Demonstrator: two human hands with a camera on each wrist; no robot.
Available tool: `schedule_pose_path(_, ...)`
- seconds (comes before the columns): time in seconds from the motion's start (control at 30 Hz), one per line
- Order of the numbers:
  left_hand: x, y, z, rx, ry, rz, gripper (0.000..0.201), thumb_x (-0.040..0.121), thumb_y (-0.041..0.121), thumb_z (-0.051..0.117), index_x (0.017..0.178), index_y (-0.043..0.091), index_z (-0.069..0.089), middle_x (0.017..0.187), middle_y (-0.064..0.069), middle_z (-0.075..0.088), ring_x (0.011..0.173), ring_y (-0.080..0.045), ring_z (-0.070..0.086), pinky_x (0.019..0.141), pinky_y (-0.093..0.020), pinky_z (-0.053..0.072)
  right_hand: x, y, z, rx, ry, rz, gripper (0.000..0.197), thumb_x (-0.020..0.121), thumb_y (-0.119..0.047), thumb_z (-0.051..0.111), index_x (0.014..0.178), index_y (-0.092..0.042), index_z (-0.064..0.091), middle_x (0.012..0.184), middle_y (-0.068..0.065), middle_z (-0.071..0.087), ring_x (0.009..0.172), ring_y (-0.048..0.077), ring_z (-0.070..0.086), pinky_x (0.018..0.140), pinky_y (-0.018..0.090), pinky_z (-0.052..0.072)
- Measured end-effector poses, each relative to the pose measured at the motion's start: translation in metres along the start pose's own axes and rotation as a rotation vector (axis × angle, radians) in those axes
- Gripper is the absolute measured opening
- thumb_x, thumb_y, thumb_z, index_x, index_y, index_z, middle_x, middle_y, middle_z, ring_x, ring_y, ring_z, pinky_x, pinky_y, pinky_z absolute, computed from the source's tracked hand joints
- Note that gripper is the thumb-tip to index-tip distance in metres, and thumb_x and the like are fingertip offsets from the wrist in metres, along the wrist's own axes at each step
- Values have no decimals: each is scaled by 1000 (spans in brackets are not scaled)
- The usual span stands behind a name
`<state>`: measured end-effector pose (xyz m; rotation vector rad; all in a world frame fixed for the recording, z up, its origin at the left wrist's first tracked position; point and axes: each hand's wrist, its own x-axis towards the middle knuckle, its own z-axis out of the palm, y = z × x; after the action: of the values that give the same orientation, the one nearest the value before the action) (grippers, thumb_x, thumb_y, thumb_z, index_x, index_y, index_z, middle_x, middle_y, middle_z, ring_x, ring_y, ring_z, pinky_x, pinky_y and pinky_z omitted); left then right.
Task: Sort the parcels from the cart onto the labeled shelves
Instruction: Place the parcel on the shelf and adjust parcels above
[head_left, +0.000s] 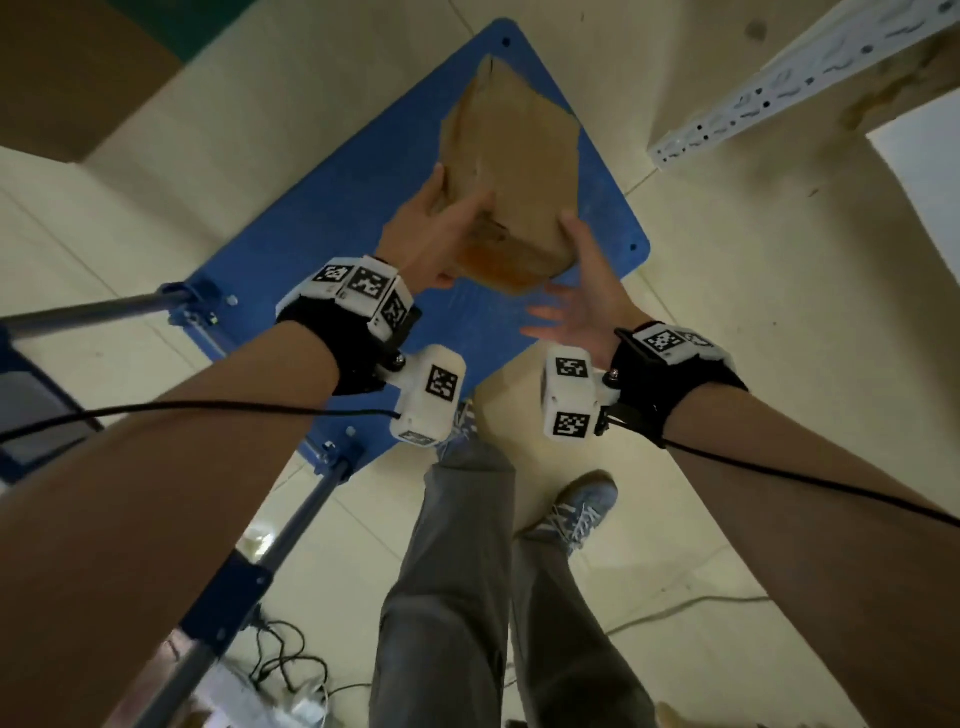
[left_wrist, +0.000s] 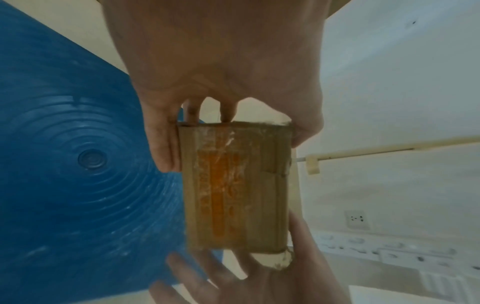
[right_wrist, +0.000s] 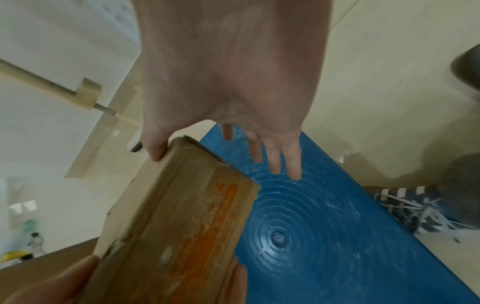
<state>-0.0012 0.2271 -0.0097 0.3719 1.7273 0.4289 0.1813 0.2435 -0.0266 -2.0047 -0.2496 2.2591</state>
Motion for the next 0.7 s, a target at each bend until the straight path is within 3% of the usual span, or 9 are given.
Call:
schedule_pose_path(0.1,-53,9,13,-24,-61,-29,89,70,69,60,150,38,38,139,0,56,108,-22,65,76,-39,63,-50,1,-10,79,-75,-10,80,88,-65,61,152,-22,40,150,10,49,126,32,54,101,55,40)
schedule_pose_path(0.17,-83,17,21,-53,-94,-51,81,71,68,60,143,33,49,138,-4,57,109,-24,65,67,-35,63,-80,-1,-15,126,-57,-29,66,88,-58,66,142,-25,51,138,8,59,116,28,60,95,51,44)
schedule_pose_path(0.27,-139,38,35,-64,-117,-50,45,84,58,58,116,27,62,134,-8,58,107,-27,65,69,-36,63,-137,-4,-30,154,-22,-68,50,86,-54,71,126,-29,58,127,7,62,112,29,64,97,50,51)
schedule_pose_path(0.33,-180,56,45,-63,-129,-66,46,86,60,56,119,28,61,134,-7,56,107,-28,64,67,-35,61,-182,-6,-44,139,-19,-100,54,87,-55,69,132,-28,54,124,8,59,110,29,63,100,54,51)
schedule_pose_path(0.4,-218,73,53,-55,-134,-92,61,81,66,58,127,26,58,131,-6,58,108,-29,63,68,-36,61,-226,-10,-55,118,-15,-127,53,90,-55,66,134,-27,52,120,7,58,106,27,62,100,57,50)
schedule_pose_path(0.53,-307,110,75,-6,-148,-65,72,78,73,58,130,23,53,123,-7,60,103,-27,65,75,-39,61,-328,-15,-81,111,-10,-171,40,93,-55,63,119,-26,54,117,9,57,106,30,59,96,57,52)
schedule_pose_path(0.63,-373,132,93,37,-181,-33,60,84,70,56,125,27,49,115,-7,59,100,-27,64,78,-39,60,-399,-10,-104,147,2,-196,40,92,-55,63,117,-24,55,112,10,57,101,31,61,90,52,55)
schedule_pose_path(0.7,-413,143,102,67,-205,-12,51,89,67,53,122,29,47,109,-6,60,100,-27,64,84,-42,58,-437,-5,-120,159,5,-209,35,92,-55,63,109,-26,57,110,8,59,103,31,61,99,54,52)
